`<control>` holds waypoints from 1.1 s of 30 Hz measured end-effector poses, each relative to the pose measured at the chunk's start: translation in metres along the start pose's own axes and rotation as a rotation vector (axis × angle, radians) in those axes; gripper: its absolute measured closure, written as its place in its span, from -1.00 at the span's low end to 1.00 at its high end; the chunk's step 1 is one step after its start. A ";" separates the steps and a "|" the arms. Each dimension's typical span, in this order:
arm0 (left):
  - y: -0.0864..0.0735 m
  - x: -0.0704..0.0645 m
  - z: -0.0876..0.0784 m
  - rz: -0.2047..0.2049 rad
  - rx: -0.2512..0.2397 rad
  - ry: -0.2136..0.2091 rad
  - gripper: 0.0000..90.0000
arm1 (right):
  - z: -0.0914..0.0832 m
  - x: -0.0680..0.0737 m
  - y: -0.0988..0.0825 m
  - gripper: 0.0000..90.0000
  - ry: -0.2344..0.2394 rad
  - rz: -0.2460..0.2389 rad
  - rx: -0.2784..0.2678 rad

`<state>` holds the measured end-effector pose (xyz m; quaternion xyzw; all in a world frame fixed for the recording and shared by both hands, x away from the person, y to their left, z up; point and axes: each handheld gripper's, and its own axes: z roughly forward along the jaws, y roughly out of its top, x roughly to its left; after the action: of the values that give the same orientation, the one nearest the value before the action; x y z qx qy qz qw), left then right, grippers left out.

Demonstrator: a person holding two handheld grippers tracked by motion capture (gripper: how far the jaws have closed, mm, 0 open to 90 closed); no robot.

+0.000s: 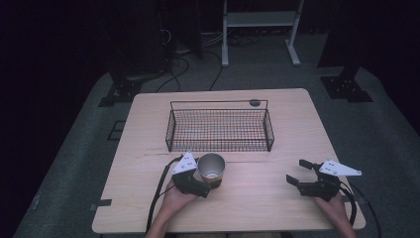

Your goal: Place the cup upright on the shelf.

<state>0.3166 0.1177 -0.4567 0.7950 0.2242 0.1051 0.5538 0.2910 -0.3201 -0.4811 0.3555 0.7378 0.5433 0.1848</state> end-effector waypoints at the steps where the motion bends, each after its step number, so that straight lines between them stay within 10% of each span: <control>1: 0.000 0.000 0.000 0.002 -0.003 -0.003 -0.90 | 0.000 0.000 0.000 -0.69 0.000 0.001 -0.001; 16: 0.003 0.003 0.000 -0.026 -0.054 -0.022 -0.70 | 0.000 0.000 0.000 -0.69 -0.001 -0.002 0.001; 33: 0.044 0.016 0.005 0.008 -0.079 -0.073 -0.70 | 0.000 0.001 0.000 -0.69 0.001 -0.007 0.002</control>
<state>0.3434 0.1083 -0.4188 0.7766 0.1965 0.0872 0.5922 0.2907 -0.3194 -0.4810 0.3529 0.7395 0.5424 0.1858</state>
